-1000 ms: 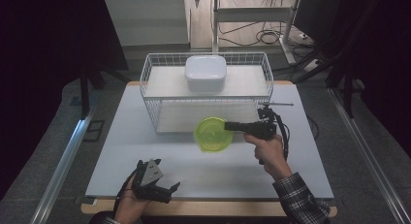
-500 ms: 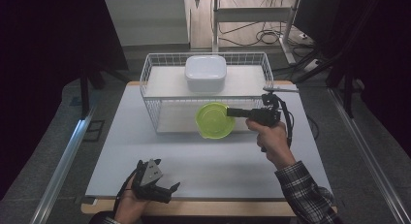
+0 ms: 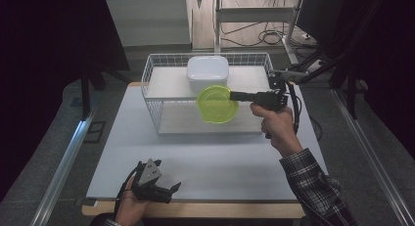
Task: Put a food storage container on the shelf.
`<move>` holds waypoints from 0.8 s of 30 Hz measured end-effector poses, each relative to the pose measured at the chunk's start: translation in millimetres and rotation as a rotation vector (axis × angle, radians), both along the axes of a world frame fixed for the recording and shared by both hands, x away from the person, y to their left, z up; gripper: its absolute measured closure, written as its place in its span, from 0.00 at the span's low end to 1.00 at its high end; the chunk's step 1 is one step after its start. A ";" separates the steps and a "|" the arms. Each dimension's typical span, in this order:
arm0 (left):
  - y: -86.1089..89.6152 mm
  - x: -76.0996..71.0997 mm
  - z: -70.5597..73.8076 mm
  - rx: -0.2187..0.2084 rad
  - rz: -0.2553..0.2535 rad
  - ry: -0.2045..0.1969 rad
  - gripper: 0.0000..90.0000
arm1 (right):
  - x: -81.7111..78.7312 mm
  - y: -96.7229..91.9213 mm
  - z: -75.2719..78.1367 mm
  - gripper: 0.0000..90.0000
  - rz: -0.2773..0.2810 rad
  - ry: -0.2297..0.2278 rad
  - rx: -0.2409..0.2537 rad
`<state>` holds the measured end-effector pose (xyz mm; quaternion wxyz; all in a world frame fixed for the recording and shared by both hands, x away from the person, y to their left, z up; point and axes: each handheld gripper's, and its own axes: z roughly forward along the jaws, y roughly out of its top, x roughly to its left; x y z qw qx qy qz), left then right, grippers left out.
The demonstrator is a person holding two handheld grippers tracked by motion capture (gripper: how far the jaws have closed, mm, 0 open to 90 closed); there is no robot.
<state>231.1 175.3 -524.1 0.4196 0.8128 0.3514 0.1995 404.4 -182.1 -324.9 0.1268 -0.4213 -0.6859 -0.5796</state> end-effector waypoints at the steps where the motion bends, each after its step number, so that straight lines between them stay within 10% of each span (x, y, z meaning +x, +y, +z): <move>1: 0.5 0.1 0.2 -0.007 0.002 0.003 0.00 | 0.7 0.9 2.3 0.90 -0.002 -0.001 0.004; 24: -1.1 -0.5 -0.5 0.005 -0.007 0.012 0.00 | 37.9 32.0 70.5 0.90 -0.131 -0.065 0.010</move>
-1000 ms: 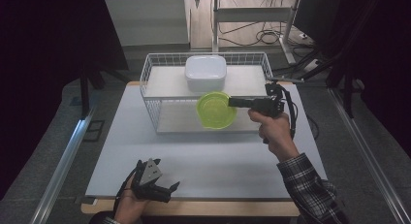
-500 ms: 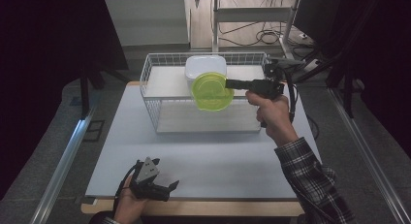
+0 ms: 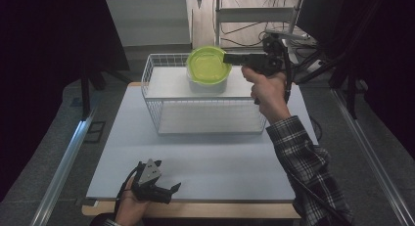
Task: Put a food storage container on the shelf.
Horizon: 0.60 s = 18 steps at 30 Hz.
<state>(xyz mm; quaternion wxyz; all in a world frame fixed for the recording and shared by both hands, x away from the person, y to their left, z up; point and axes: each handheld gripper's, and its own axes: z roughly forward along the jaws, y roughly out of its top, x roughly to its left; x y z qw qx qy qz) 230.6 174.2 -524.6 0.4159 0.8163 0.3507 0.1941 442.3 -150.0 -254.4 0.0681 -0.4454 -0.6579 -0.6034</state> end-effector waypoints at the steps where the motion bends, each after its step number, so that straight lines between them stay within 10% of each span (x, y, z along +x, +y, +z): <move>1: -0.1 0.0 0.0 0.000 0.000 0.000 0.00 | 2.5 2.4 1.5 0.90 -0.012 -0.001 -0.004; 18: -0.6 -0.6 -0.7 0.011 -0.011 0.003 0.00 | 39.0 20.8 -3.4 0.89 -0.162 0.022 -0.064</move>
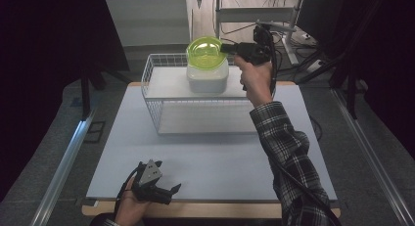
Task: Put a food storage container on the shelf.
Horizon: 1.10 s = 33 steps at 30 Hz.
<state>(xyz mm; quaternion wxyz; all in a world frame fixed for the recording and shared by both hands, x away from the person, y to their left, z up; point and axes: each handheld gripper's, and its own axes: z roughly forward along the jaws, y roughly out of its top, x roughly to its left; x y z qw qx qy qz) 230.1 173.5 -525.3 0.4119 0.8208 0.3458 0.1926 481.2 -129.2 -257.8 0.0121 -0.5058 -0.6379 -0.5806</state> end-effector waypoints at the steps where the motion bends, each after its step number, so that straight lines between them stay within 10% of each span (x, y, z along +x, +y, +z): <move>1: 0.0 0.0 0.0 0.000 0.000 0.000 0.00 | 0.0 0.6 0.0 0.89 -0.001 -0.005 -0.002; 22: -2.4 0.2 -1.9 0.018 -0.013 0.007 0.00 | 10.9 5.5 -4.1 0.70 -0.024 -0.010 -0.089; 33: -2.3 0.0 -1.8 0.020 -0.012 0.008 0.00 | 5.9 5.0 -6.8 0.25 0.051 -0.111 -0.127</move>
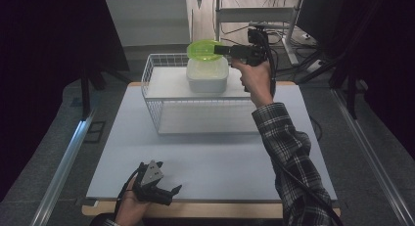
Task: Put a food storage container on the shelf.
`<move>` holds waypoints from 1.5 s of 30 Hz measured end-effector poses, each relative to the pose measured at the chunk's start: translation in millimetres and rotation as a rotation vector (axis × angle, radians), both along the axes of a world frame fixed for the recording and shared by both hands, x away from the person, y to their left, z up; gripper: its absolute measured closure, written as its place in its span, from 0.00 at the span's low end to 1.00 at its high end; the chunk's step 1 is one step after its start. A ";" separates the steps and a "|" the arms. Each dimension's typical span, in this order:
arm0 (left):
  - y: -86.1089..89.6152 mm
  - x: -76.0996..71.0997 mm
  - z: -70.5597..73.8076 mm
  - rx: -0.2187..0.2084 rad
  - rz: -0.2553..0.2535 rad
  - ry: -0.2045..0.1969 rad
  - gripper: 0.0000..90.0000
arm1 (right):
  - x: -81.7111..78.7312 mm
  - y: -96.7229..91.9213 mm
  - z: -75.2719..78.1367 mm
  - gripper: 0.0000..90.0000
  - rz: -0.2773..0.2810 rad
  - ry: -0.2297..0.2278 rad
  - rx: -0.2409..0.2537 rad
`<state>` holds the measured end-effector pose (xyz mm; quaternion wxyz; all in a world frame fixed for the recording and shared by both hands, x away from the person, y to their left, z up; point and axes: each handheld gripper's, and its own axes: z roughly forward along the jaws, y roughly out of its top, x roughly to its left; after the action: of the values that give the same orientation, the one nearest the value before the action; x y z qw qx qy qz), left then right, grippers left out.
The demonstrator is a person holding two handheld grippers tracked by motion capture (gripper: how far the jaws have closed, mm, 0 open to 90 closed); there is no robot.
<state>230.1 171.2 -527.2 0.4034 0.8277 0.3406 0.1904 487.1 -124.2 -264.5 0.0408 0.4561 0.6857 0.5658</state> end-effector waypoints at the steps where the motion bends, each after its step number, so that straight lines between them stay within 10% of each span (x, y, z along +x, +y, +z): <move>1: 0.0 0.0 0.0 0.001 0.000 0.000 0.00 | -2.0 -1.2 -1.2 0.24 0.012 -0.010 0.002; 25: 0.6 0.3 -0.2 -0.002 0.011 -0.005 0.00 | -59.7 -19.7 -30.2 0.11 0.134 -0.155 -0.077; 45: 4.5 1.6 0.7 -0.057 0.012 0.001 0.00 | -141.7 -50.5 -151.0 0.04 0.191 -0.137 -0.293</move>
<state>231.6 175.7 -526.4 0.4253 0.8139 0.3510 0.1826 345.4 -174.8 -415.5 0.0995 0.3387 0.7964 0.4911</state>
